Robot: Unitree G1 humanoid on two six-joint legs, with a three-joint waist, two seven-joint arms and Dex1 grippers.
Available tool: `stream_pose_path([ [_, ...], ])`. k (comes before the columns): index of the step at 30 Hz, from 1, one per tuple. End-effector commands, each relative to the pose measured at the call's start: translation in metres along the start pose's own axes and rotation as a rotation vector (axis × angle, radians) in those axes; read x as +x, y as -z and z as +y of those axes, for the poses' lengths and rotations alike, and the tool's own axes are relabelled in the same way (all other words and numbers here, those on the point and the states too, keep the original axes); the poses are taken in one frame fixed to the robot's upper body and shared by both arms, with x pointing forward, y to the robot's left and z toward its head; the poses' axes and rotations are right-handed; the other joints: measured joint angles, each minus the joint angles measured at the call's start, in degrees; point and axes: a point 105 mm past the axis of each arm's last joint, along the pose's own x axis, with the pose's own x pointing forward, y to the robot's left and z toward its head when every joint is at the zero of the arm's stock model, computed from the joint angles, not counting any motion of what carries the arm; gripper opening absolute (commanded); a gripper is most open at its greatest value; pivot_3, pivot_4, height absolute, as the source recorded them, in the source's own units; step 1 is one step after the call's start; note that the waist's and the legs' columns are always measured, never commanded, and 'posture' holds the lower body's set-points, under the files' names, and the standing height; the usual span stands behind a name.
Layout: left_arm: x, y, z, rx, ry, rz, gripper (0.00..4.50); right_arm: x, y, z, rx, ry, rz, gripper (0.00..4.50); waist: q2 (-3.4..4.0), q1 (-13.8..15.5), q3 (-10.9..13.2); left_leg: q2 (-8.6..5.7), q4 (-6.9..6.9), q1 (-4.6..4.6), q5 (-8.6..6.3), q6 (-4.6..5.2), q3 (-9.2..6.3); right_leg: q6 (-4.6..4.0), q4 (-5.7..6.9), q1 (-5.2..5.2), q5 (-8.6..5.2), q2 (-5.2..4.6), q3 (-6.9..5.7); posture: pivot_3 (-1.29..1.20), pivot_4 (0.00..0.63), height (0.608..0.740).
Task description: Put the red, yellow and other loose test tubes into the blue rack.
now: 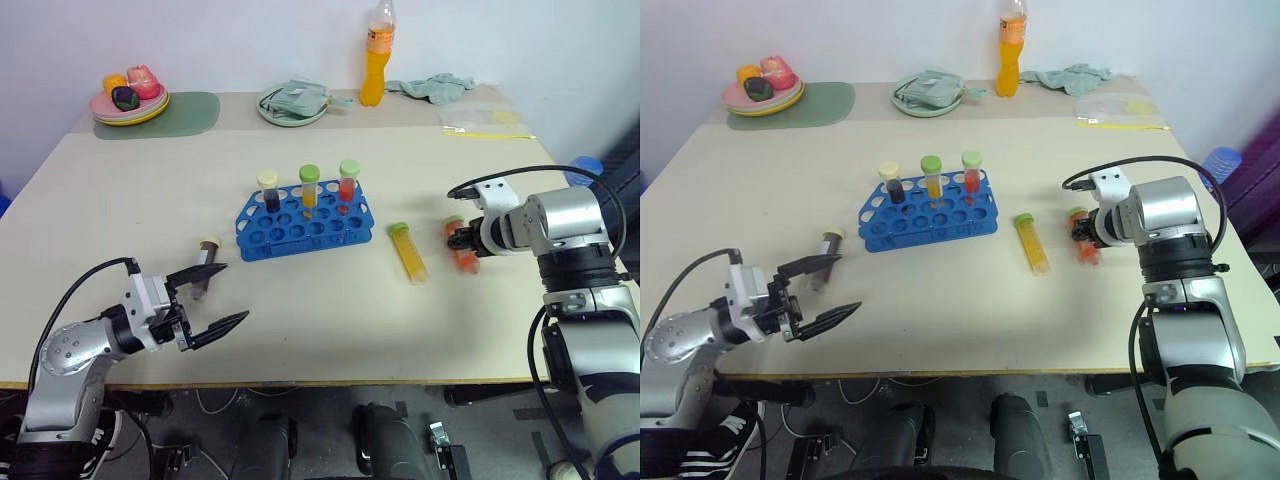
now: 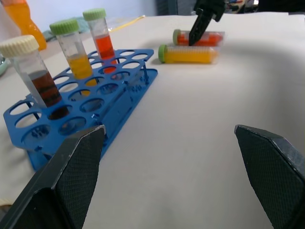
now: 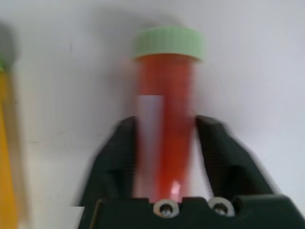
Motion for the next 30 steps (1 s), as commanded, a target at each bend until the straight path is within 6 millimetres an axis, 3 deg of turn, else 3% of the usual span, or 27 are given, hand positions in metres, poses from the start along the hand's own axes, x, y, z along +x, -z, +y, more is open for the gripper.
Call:
stream_pose_path([
  [1, -0.003, -0.011, 0.006, 0.037, -0.016, -0.024, 4.5, -0.012, -0.02, 0.016, -0.036, -0.075, -0.092, 1.82, 0.0, -0.01, 0.0, 0.0, 0.0, 0.0, 0.0, 0.0, 0.01, 0.0, 0.0, 0.0, 0.0, 0.0, 0.0, 0.0, 0.15, 0.74],
  [6, -0.003, -0.012, 0.008, 0.038, -0.016, -0.022, 4.5, -0.03, -0.036, 0.037, -0.12, -0.219, -0.284, 1.82, 0.0, 0.12, 0.0, 0.02, 0.0, -0.01, -0.01, 0.02, 0.09, 0.02, 0.01, -0.06, 0.01, 0.02, 0.08, 0.0, 0.15, 0.74],
  [8, -0.003, -0.012, 0.009, 0.04, -0.012, -0.019, 4.5, -0.053, -0.058, 0.052, -0.188, -0.309, -0.523, 1.82, 0.0, 0.37, 0.0, 0.02, -0.01, -0.02, -0.02, 0.04, 0.1, 0.03, -0.01, -0.06, 0.02, 0.01, 0.08, 0.0, 0.15, 0.74],
  [9, -0.003, -0.013, 0.01, 0.041, -0.011, -0.017, 4.5, -0.056, -0.055, 0.055, -0.235, -0.319, -0.555, 1.82, 0.01, 0.39, 0.01, 0.01, 0.0, -0.04, -0.03, 0.05, 0.1, 0.05, -0.03, -0.06, 0.03, 0.01, 0.08, 0.0, 0.15, 0.74],
  [14, -0.003, -0.014, 0.013, 0.042, -0.002, -0.014, 4.5, -0.035, -0.021, 0.042, -0.273, -0.215, -0.467, 1.82, -0.04, 0.44, -0.02, 0.0, 0.04, -0.04, -0.03, 0.05, 0.14, 0.11, -0.05, -0.04, 0.06, -0.02, 0.12, 0.0, 0.15, 0.74],
  [21, -0.001, -0.014, 0.016, 0.047, 0.013, -0.012, 4.5, -0.031, -0.012, 0.029, -0.32, -0.108, -0.341, 1.82, -0.01, -0.03, 0.0, 0.04, 0.07, -0.01, -0.02, 0.05, 0.23, 0.09, 0.02, -0.1, 0.09, 0.04, 0.21, 0.0, 0.15, 0.74],
  [28, -0.001, -0.011, 0.013, 0.04, 0.012, -0.013, 4.5, -0.046, -0.011, 0.059, -0.126, -0.277, -0.202, 1.82, -0.01, 0.06, 0.0, 0.05, 0.07, -0.01, -0.03, 0.05, 0.23, 0.08, 0.0, -0.1, 0.1, 0.03, 0.24, 0.0, 0.15, 0.74],
  [30, -0.001, -0.01, 0.011, 0.034, 0.008, -0.015, 4.5, -0.048, -0.01, 0.062, -0.139, -0.272, -0.19, 1.82, -0.01, 0.23, 0.0, 0.05, 0.07, -0.01, -0.03, 0.05, 0.23, 0.07, 0.0, -0.1, 0.1, 0.02, 0.24, 0.0, 0.15, 0.74],
])
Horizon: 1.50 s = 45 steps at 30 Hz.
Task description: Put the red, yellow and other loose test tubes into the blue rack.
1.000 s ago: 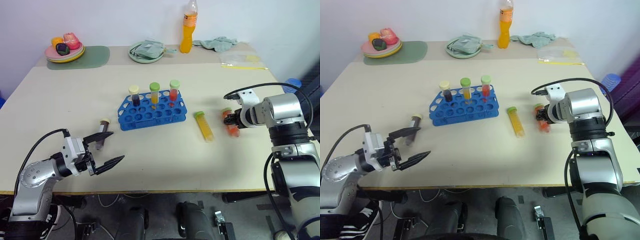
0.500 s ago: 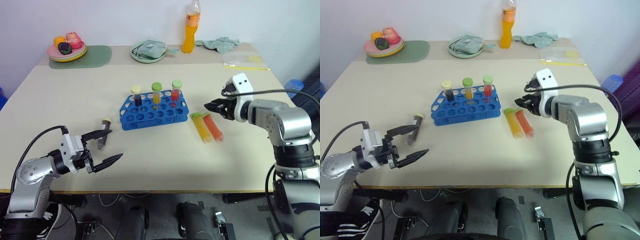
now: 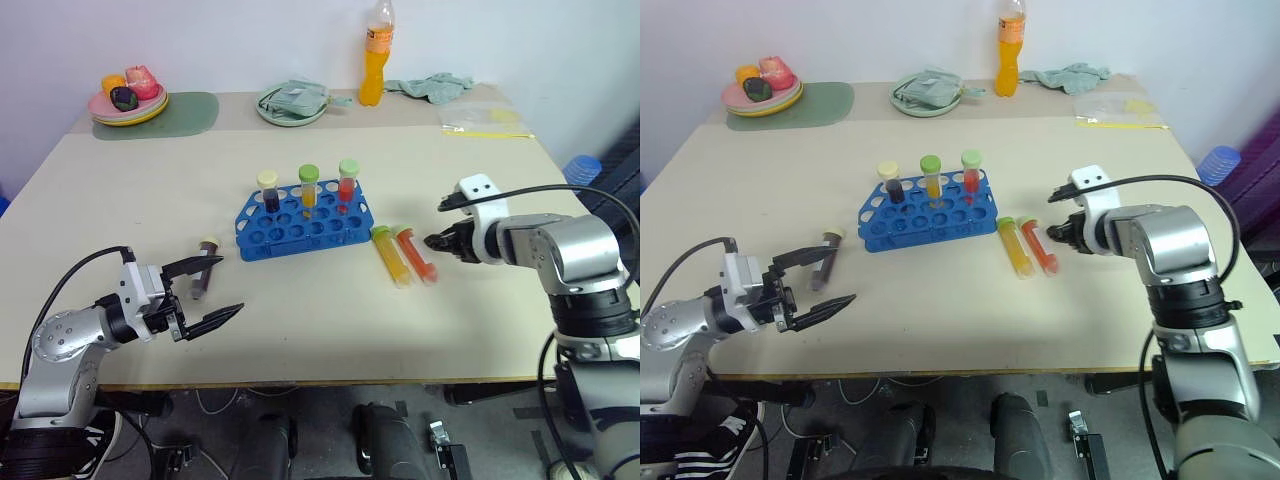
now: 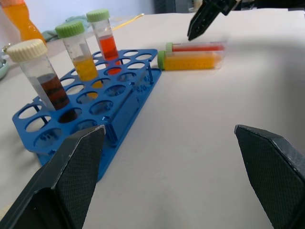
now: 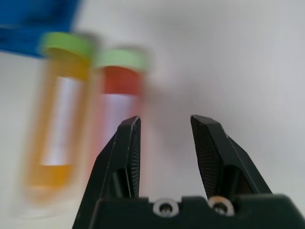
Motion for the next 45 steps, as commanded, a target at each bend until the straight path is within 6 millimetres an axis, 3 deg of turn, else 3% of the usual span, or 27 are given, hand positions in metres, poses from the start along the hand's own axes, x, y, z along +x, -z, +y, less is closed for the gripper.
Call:
stream_pose_path([
  [1, -0.002, -0.005, -0.002, 0.015, -0.012, -0.016, 4.5, -0.015, -0.011, 0.006, -0.018, 0.008, -0.025, 1.82, -0.01, 0.24, 0.0, 0.0, 0.0, 0.0, 0.0, 0.0, 0.0, 0.0, -0.01, 0.0, 0.0, -0.01, 0.0, 0.0, 0.15, 0.74],
  [4, -0.003, -0.005, -0.003, 0.013, -0.02, -0.016, 4.5, -0.012, -0.005, 0.009, -0.038, 0.013, 0.002, 1.82, -0.01, 0.34, 0.0, -0.05, 0.0, -0.05, -0.01, 0.02, -0.01, 0.0, -0.08, 0.0, 0.0, -0.06, -0.01, 0.0, 0.15, 0.74],
  [10, -0.006, -0.004, -0.007, 0.006, -0.032, -0.013, 4.5, -0.009, -0.005, -0.005, -0.064, 0.106, 0.014, 4.47, -0.01, 0.15, 0.0, -0.06, 0.0, -0.06, -0.01, 0.02, 0.01, 0.01, -0.07, -0.02, 0.0, -0.07, 0.0, 0.0, 0.15, 0.74],
  [22, -0.007, -0.005, -0.009, 0.005, -0.046, -0.012, 4.5, 0.009, 0.005, -0.002, -0.065, 0.102, 0.047, 4.47, -0.01, -0.01, -0.01, -0.03, 0.0, -0.04, -0.01, 0.02, 0.02, 0.01, -0.03, -0.02, 0.0, -0.02, -0.01, 0.0, 0.15, 0.74],
  [30, -0.008, -0.006, -0.009, 0.001, -0.053, -0.017, 4.5, 0.014, 0.008, -0.029, -0.054, 0.186, 0.041, 4.47, -0.01, 0.02, -0.01, -0.03, 0.01, -0.04, -0.01, 0.02, 0.04, 0.01, -0.04, -0.02, 0.01, -0.03, -0.01, 0.0, 0.15, 0.74],
  [43, -0.007, -0.004, -0.009, -0.001, -0.052, -0.015, 4.5, 0.011, 0.008, -0.039, 0.04, 0.177, 0.073, 4.47, -0.01, 0.24, -0.01, -0.04, 0.02, -0.04, -0.01, 0.02, 0.04, 0.01, -0.04, -0.01, 0.01, -0.03, -0.01, 0.0, 0.15, 0.74],
  [45, -0.006, -0.003, -0.009, -0.002, -0.053, -0.015, 4.5, 0.011, 0.007, -0.039, 0.022, 0.181, 0.069, 3.95, -0.02, 0.21, -0.01, -0.04, 0.02, -0.04, -0.01, 0.02, 0.04, 0.01, -0.04, -0.01, 0.01, -0.04, 0.0, 0.0, 0.15, 0.74],
])
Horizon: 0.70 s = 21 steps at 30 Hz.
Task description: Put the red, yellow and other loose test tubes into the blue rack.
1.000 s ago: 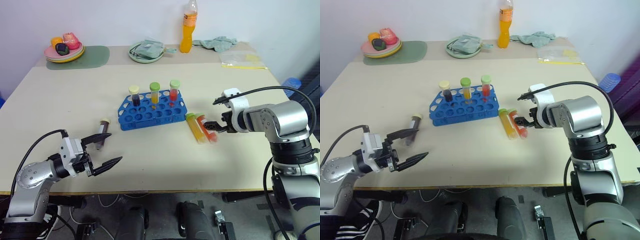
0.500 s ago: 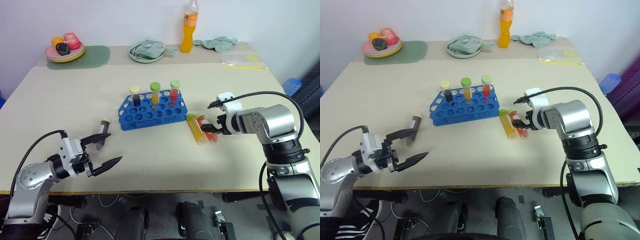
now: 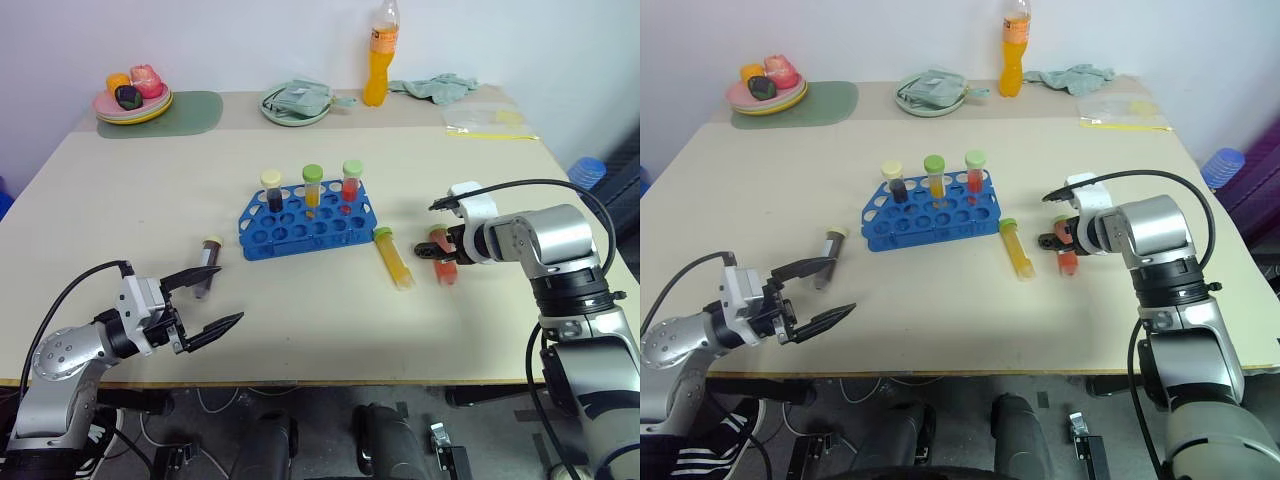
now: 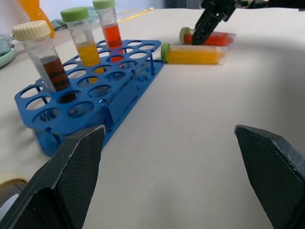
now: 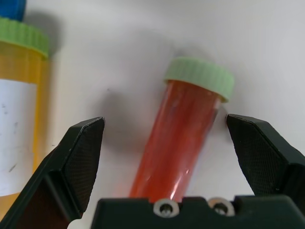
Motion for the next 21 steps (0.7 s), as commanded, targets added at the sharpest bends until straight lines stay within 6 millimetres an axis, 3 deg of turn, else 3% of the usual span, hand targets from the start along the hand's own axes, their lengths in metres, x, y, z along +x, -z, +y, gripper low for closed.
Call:
stream_pose_path([
  [1, 0.0, -0.01, 0.001, 0.035, -0.01, -0.03, 4.5, -0.006, -0.007, -0.003, 0.011, 0.005, -0.023, 3.66, 0.0, -0.06, 0.0, 0.0, 0.0, 0.0, 0.0, 0.0, 0.0, 0.0, 0.0, 0.0, 0.0, 0.0, 0.0, 0.0, 0.15, 0.74],
  [6, 0.0, -0.01, 0.0, 0.034, -0.01, -0.033, 4.5, -0.005, -0.005, -0.005, -0.007, 0.02, -0.021, 1.07, 0.0, -0.32, 0.0, 0.01, 0.0, 0.01, 0.0, 0.0, 0.0, 0.0, 0.02, 0.0, 0.0, 0.02, 0.0, 0.0, 0.15, 0.74],
  [7, 0.0, -0.01, 0.0, 0.033, -0.01, -0.032, 4.5, -0.005, -0.005, -0.003, -0.009, 0.011, -0.02, 0.79, 0.0, -0.33, 0.0, 0.02, 0.0, 0.01, 0.0, 0.0, 0.0, 0.0, 0.02, 0.0, 0.0, 0.02, 0.0, 0.0, 0.15, 0.74],
  [13, 0.0, -0.01, 0.0, 0.035, -0.011, -0.029, 4.5, -0.01, -0.018, 0.003, 0.034, -0.033, -0.086, 0.77, 0.0, -0.29, 0.0, 0.02, 0.0, 0.01, 0.0, 0.0, 0.0, 0.0, 0.02, 0.0, 0.0, 0.02, 0.0, 0.0, 0.15, 0.74],
  [18, -0.002, -0.011, 0.001, 0.038, -0.012, -0.026, 4.5, -0.041, -0.064, 0.038, -0.152, -0.233, -0.455, 0.77, 0.03, -0.26, 0.02, 0.02, -0.01, 0.01, 0.0, 0.0, 0.01, 0.01, 0.03, -0.01, 0.0, 0.03, 0.0, 0.0, 0.15, 0.74],
  [21, -0.006, -0.012, 0.002, 0.04, -0.015, -0.02, 4.5, -0.063, -0.07, 0.052, -0.205, -0.343, -0.667, 0.77, 0.0, -0.04, 0.0, 0.03, -0.02, 0.0, -0.03, 0.05, -0.02, 0.01, -0.01, 0.0, 0.0, 0.06, 0.0, 0.0, 0.15, 0.74],
])
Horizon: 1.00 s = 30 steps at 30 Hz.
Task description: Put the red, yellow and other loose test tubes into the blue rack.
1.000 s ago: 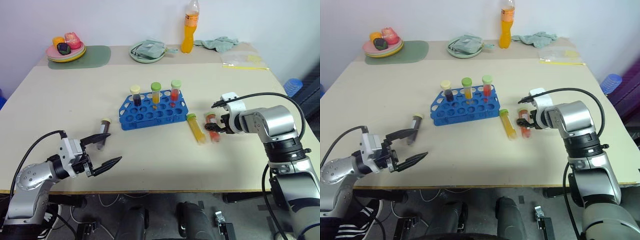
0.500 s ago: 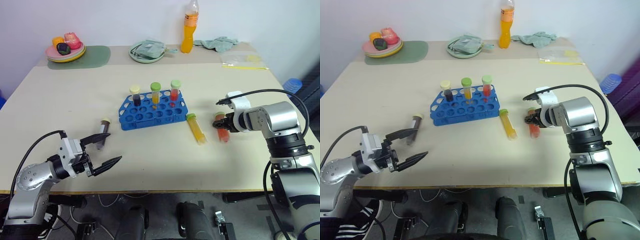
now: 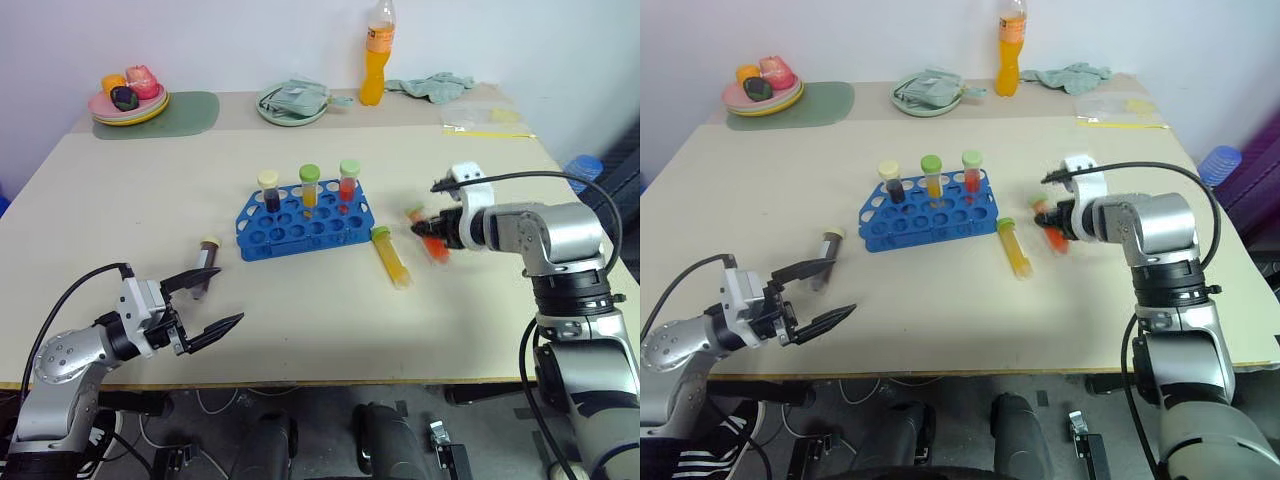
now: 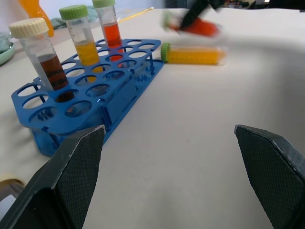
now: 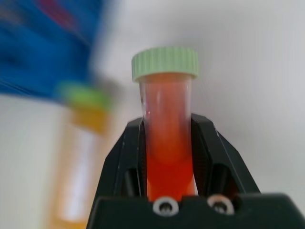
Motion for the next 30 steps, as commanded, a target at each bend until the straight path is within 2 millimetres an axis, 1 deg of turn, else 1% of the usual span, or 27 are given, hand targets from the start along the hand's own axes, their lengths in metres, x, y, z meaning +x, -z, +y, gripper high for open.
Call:
stream_pose_path([
  [1, -0.007, -0.013, 0.005, 0.048, -0.007, -0.015, 4.5, -0.021, -0.031, 0.014, -0.074, -0.09, -0.265, 0.77, -0.02, 0.2, -0.01, 0.0, 0.01, 0.0, 0.0, 0.0, 0.0, 0.0, 0.0, 0.01, 0.0, 0.0, 0.0, 0.0, 0.15, 0.74],
  [2, -0.008, -0.013, 0.006, 0.05, -0.008, -0.01, 4.5, -0.024, -0.034, 0.013, -0.065, -0.086, -0.317, 0.77, -0.02, 0.21, -0.01, 0.0, 0.02, 0.0, 0.0, 0.0, 0.0, 0.01, -0.01, 0.03, 0.0, -0.01, -0.01, 0.0, 0.15, 0.74],
  [3, -0.01, -0.013, 0.007, 0.052, -0.01, -0.006, 4.5, -0.03, -0.042, 0.015, -0.071, -0.095, -0.408, 0.77, -0.02, 0.18, -0.01, -0.01, 0.03, 0.0, 0.0, 0.0, 0.01, 0.04, -0.01, 0.04, 0.02, -0.03, 0.0, 0.0, 0.15, 0.74],
  [5, -0.013, -0.015, 0.01, 0.056, -0.014, -0.001, 4.5, -0.041, -0.053, 0.022, -0.061, -0.116, -0.56, 0.77, -0.02, 0.13, -0.01, -0.01, 0.1, 0.0, 0.0, 0.0, 0.03, 0.08, 0.0, 0.04, 0.05, -0.03, 0.02, 0.0, 0.15, 0.74],
  [6, -0.013, -0.016, 0.011, 0.056, -0.016, -0.002, 4.5, -0.043, -0.055, 0.03, -0.053, -0.142, -0.622, 0.77, -0.02, 0.09, -0.01, -0.01, 0.11, 0.0, 0.0, 0.0, 0.03, 0.09, 0.02, 0.05, 0.06, -0.03, 0.02, 0.0, 0.15, 0.74],
  [7, -0.013, -0.017, 0.013, 0.056, -0.018, -0.004, 4.5, -0.043, -0.054, 0.038, -0.025, -0.18, -0.653, 0.77, -0.02, -0.12, -0.01, 0.0, 0.1, 0.01, 0.0, 0.0, 0.02, 0.09, 0.03, 0.05, 0.06, -0.01, 0.02, 0.0, 0.15, 0.74],
  [9, -0.013, -0.018, 0.015, 0.056, -0.022, -0.007, 4.5, -0.039, -0.053, 0.039, 0.038, -0.164, -0.747, 0.77, -0.03, -0.35, -0.01, 0.03, 0.09, 0.05, 0.0, 0.0, 0.03, 0.08, 0.06, 0.04, 0.06, 0.01, 0.05, 0.0, 0.15, 0.74],
  [12, -0.011, -0.02, 0.018, 0.058, -0.022, -0.01, 4.5, -0.021, -0.05, 0.045, 0.013, -0.089, -0.815, 0.77, -0.02, -0.29, -0.01, 0.07, 0.08, 0.11, 0.01, -0.02, 0.04, 0.05, 0.09, 0.06, 0.07, 0.07, 0.06, 0.0, 0.15, 0.74],
  [15, -0.011, -0.021, 0.022, 0.062, -0.021, -0.009, 4.5, 0.003, -0.049, 0.067, -0.036, -0.063, -0.862, 0.77, -0.01, -0.37, -0.01, 0.05, 0.09, 0.12, 0.04, -0.06, 0.06, 0.03, 0.11, 0.05, 0.09, 0.06, 0.07, 0.0, 0.15, 0.74],
  [18, -0.011, -0.022, 0.024, 0.064, -0.021, -0.008, 4.5, 0.019, -0.047, 0.079, -0.037, -0.026, -0.896, 0.77, 0.0, -0.4, 0.0, 0.06, 0.07, 0.14, 0.06, -0.1, 0.06, 0.03, 0.13, 0.02, 0.09, 0.08, 0.07, 0.0, 0.15, 0.74],
  [19, -0.01, -0.023, 0.025, 0.066, -0.02, -0.008, 4.5, 0.025, -0.043, 0.082, -0.075, 0.016, -0.899, 0.77, 0.0, -0.37, -0.01, 0.06, 0.06, 0.14, 0.06, -0.11, 0.06, 0.03, 0.13, 0.02, 0.09, 0.08, 0.07, 0.0, 0.15, 0.74],
  [21, -0.01, -0.025, 0.026, 0.075, -0.018, -0.005, 4.5, 0.035, -0.034, 0.091, -0.131, 0.036, -0.901, 0.77, 0.0, -0.31, -0.01, 0.04, 0.06, 0.14, 0.07, -0.12, 0.06, 0.02, 0.13, 0.02, 0.09, 0.06, 0.08, 0.0, 0.15, 0.74],
  [26, -0.012, -0.026, 0.026, 0.072, -0.02, 0.0, 4.5, 0.049, -0.026, 0.088, -0.118, 0.102, -0.923, 0.77, -0.01, -0.34, -0.01, 0.01, 0.06, 0.14, 0.08, -0.16, 0.06, 0.02, 0.13, 0.03, 0.09, 0.04, 0.09, 0.0, 0.15, 0.74],
  [30, -0.011, -0.027, 0.024, 0.07, -0.022, -0.001, 4.5, 0.057, -0.021, 0.078, -0.21, 0.21, -0.92, 0.77, 0.0, -0.53, 0.0, 0.02, 0.06, 0.14, 0.1, -0.18, 0.05, 0.01, 0.14, 0.02, 0.1, 0.05, 0.09, 0.0, 0.15, 0.74],
])
